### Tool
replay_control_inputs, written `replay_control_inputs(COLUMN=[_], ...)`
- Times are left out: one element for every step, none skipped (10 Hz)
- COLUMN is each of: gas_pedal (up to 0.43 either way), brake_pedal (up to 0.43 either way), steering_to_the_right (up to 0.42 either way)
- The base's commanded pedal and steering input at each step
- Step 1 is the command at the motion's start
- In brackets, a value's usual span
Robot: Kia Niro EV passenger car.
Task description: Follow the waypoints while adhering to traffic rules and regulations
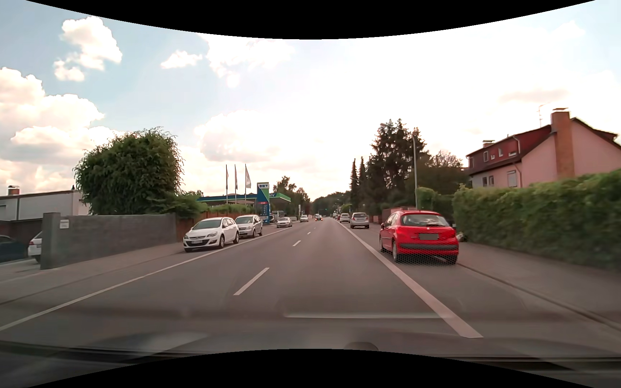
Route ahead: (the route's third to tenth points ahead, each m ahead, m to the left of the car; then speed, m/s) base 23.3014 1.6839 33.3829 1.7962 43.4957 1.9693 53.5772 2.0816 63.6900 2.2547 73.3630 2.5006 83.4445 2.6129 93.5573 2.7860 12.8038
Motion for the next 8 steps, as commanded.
replay_control_inputs(gas_pedal=[0.047,0.047,0.047,0.047,0.047,0.047,0.047,0.047], brake_pedal=[0.0,0.0,0.0,0.0,0.0,0.0,0.0,0.0], steering_to_the_right=[-0.008,-0.007,-0.004,-0.004,-0.004,-0.004,-0.004,-0.005])
